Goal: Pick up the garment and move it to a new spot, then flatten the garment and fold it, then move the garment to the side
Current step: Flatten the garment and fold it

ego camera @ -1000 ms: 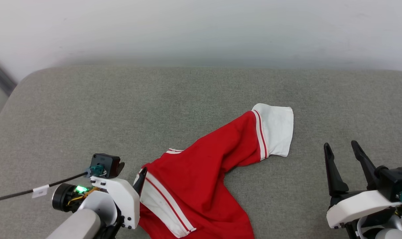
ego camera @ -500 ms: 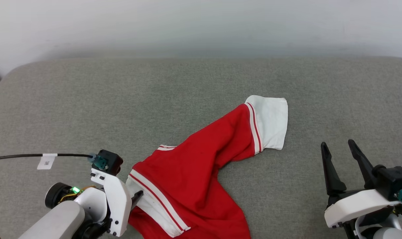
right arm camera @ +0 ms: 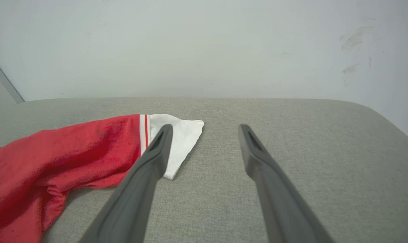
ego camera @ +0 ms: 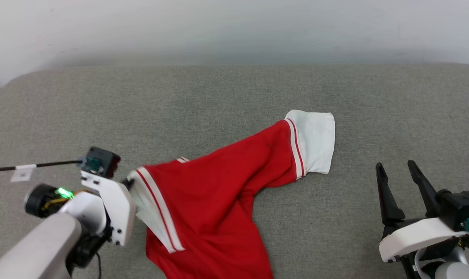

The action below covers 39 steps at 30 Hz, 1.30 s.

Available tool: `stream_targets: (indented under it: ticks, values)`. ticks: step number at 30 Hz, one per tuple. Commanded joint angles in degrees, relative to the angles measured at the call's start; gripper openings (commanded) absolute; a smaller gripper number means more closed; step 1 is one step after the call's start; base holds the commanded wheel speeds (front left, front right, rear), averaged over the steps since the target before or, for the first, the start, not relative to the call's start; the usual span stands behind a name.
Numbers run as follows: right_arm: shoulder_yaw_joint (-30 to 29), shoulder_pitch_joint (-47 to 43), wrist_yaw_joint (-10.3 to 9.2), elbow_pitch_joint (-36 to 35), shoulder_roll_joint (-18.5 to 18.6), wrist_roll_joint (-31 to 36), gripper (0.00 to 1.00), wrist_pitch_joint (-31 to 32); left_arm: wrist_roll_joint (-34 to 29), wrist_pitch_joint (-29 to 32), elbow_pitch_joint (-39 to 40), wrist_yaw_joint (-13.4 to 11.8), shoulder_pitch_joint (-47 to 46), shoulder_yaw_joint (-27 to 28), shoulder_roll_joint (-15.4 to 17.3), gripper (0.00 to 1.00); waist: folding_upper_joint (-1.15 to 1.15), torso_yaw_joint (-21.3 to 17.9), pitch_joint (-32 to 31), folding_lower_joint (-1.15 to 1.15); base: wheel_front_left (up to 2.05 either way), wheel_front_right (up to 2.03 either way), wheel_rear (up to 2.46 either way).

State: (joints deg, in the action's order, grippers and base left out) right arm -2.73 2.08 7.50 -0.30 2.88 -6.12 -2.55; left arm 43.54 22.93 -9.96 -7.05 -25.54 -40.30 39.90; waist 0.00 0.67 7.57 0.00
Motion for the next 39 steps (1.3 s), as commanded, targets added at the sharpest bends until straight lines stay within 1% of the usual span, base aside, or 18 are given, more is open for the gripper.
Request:
stream_targets:
  ticks: [1, 4, 7, 11, 13, 15, 17, 20, 22, 23, 24, 25, 28, 31, 35, 38, 39]
  values:
    - [0.0, 0.4, -0.02, 0.1, 0.0, -0.4, 1.00, -0.4, -0.7, -0.6, 0.4, -0.6, -0.8, 0.4, 0.4, 0.00, 0.00, 0.1, -0.1, 0.00, 0.00, 0.00, 0.00]
    - [0.1, 0.6, -0.02, 0.2, 0.0, -0.3, 1.00, -0.5, -3.8, -2.4, 1.5, -3.1, -3.1, 1.4, 1.9, 0.00, 0.00, 0.1, -0.1, 0.00, 0.00, 0.00, 0.00]
    - [0.5, 1.0, -0.02, 0.1, 0.0, -0.2, 1.00, -0.5, -5.7, -2.5, 1.5, -5.4, -4.6, 1.8, 2.0, 0.00, 0.00, -0.2, 0.4, 0.00, 0.00, 0.00, 0.00]
    - [1.5, 1.7, -0.02, -0.1, 0.0, -0.5, 1.00, -0.8, -6.5, -0.7, -1.9, -6.5, -6.4, 1.3, 1.3, 0.00, 0.00, -1.2, 2.3, 0.00, 0.00, 0.00, 0.00]
    - [1.6, 2.0, -0.03, -0.1, 0.0, -0.1, 1.00, -1.0, -6.1, -0.1, -4.4, -5.8, -7.4, 0.8, 0.0, 0.00, 0.00, -1.7, 3.2, 0.00, 0.00, 0.00, 0.00]
    - [1.8, 2.5, -0.03, 0.1, 0.0, -0.2, 1.00, -1.1, -4.7, 0.5, -7.4, -4.5, -7.8, 0.4, -1.9, 0.00, 0.00, -2.3, 4.0, 0.00, 0.00, 0.00, 0.00]
    - [2.0, 2.7, -0.02, 0.4, 0.0, -0.3, 1.00, -1.3, -4.4, 0.3, -10.9, -3.8, -8.2, 0.0, -3.0, 0.00, 0.00, -2.9, 4.6, 0.00, 0.00, 0.00, 0.00]
    - [1.8, 2.9, -0.03, 0.8, 0.0, -0.6, 1.00, -1.7, -2.8, 0.1, -15.2, -2.5, -8.1, -0.3, -5.7, 0.00, 0.00, -3.5, 4.9, 0.00, 0.00, 0.00, 0.00]
    - [1.7, 3.0, -0.02, 1.1, 0.0, -0.5, 1.00, -1.7, -1.7, -0.8, -17.8, -1.5, -8.1, 0.1, -6.6, 0.00, 0.00, -3.7, 4.9, 0.00, 0.00, 0.00, 0.00]
    - [1.6, 3.1, -0.02, 1.2, 0.0, -0.4, 1.00, -1.8, -1.6, -1.7, -18.7, -1.0, -8.2, 0.1, -7.1, 0.15, 0.00, -3.8, 4.8, 0.00, 0.00, 0.00, 0.00]
    - [1.4, 3.0, -0.02, 1.3, 0.0, -0.4, 1.00, -1.8, -1.3, -2.7, -19.5, -0.7, -8.2, 0.4, -7.7, 0.56, 0.00, -3.7, 4.6, 0.00, 0.00, 0.00, 0.00]
    - [1.3, 2.9, -0.02, 1.5, 0.0, -0.3, 1.00, -1.8, -1.0, -3.9, -20.1, -0.5, -8.0, 0.6, -8.2, 1.00, 0.00, -3.7, 4.3, 0.00, 0.00, 0.00, 0.00]
    - [0.7, 2.6, -0.03, 1.7, 0.0, 0.0, 1.00, -1.7, -0.7, -8.0, -21.6, -0.6, -7.1, 1.6, -9.3, 1.00, 0.00, -3.2, 3.0, 0.00, 0.00, 0.00, 0.00]
    - [0.4, 2.0, -0.03, 1.7, 0.0, 0.3, 1.00, -1.5, -0.4, -12.7, -21.9, -1.8, -6.0, 3.1, -10.4, 1.00, 0.00, -2.4, 1.4, 0.00, 0.00, 0.00, 0.00]
    - [-0.1, 1.1, -0.03, 1.6, 0.0, 0.5, 1.00, -1.0, -0.9, -20.2, -19.9, -4.3, -3.9, 5.1, -11.1, 1.00, 0.00, -1.5, -1.2, 0.00, 0.00, 0.00, 0.00]
    - [-0.2, 0.4, -0.02, 1.4, 0.0, 0.5, 1.00, -0.6, -1.3, -26.9, -16.9, -6.0, -1.5, 6.7, -11.6, 1.00, 0.00, -1.0, -3.1, 0.00, 0.00, 0.00, 0.00]
    - [-0.3, -0.3, -0.02, 1.0, 0.0, 0.5, 1.00, -0.3, -2.2, -32.7, -13.3, -7.1, 1.0, 7.6, -11.9, 1.00, 0.00, -0.7, -4.4, 0.00, 0.00, 0.00, 0.00]
